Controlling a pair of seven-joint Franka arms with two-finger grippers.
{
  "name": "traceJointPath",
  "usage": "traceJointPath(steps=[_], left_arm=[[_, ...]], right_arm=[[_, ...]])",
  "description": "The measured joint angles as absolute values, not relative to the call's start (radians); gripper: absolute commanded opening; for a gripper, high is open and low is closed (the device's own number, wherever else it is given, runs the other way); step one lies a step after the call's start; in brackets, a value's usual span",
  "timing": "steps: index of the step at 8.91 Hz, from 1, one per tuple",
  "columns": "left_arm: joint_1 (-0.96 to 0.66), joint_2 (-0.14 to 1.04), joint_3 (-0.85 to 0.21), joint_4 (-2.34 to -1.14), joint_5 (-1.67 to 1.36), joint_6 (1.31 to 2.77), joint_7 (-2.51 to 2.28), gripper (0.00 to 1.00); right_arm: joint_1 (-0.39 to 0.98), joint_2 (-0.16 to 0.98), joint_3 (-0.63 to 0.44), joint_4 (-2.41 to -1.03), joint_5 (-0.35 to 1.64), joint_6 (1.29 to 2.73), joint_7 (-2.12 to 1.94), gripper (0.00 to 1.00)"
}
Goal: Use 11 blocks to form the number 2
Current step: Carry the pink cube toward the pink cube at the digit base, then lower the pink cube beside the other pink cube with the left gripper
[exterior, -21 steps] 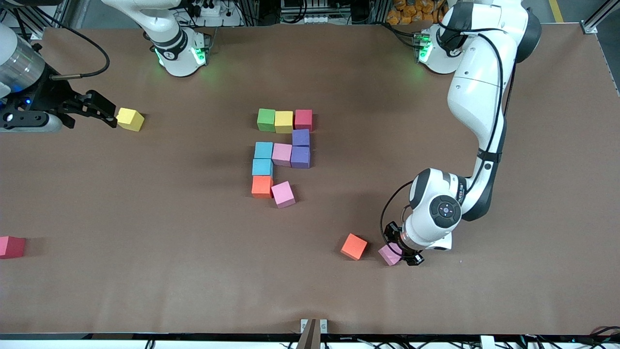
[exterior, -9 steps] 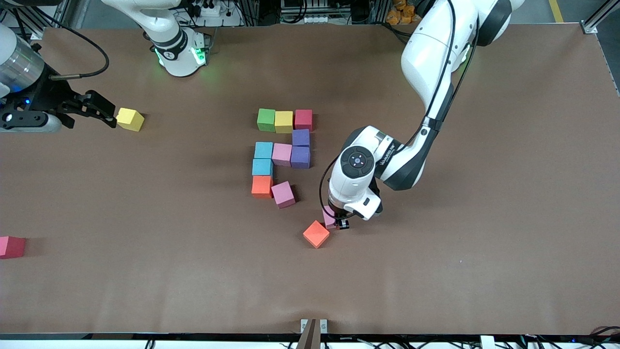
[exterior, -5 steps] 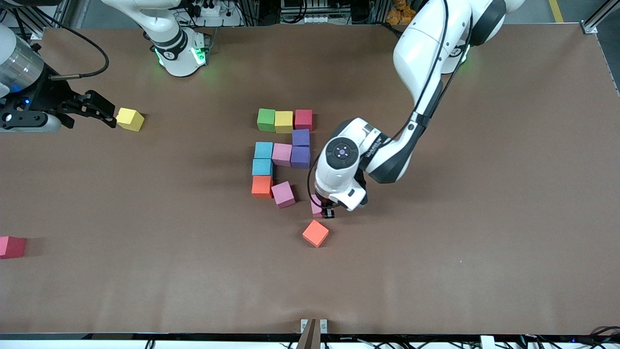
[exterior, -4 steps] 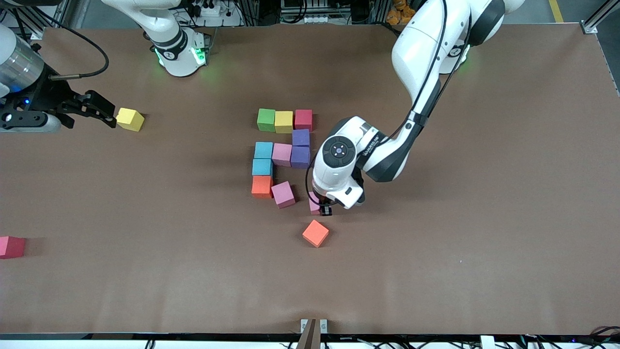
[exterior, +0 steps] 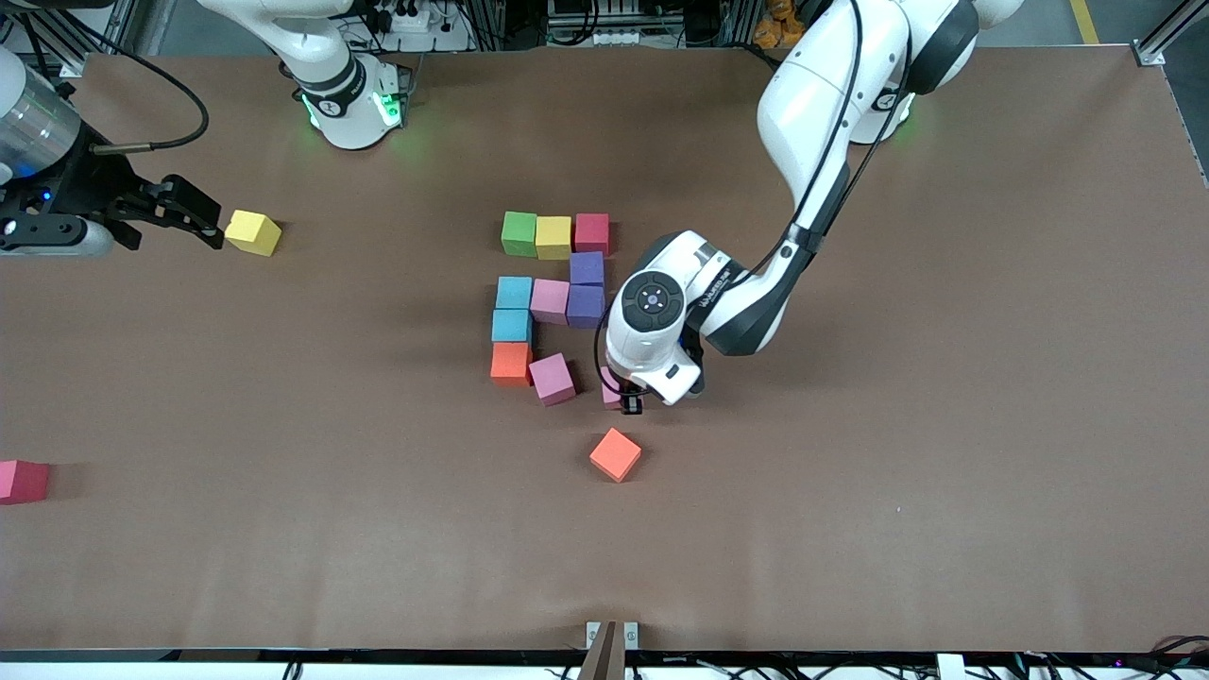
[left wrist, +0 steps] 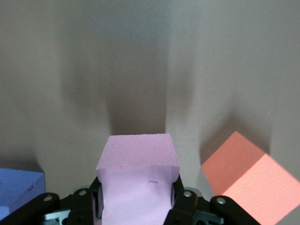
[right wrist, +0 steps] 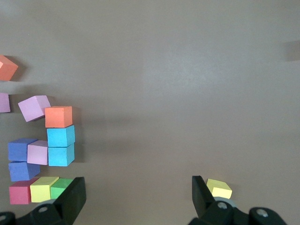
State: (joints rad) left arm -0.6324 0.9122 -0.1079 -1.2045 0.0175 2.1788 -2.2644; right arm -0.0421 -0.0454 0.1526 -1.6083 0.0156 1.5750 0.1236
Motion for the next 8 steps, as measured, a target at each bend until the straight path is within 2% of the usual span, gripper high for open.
traceJointPath(steps=[8], left_arm=[[-0.692, 0.958, -0.116, -1.206, 0.018, 2.274, -2.097, 0.00]], right_arm=[[-0.052, -0.045, 0.150, -1.605, 0.015, 1.575, 0.124, 1.00]])
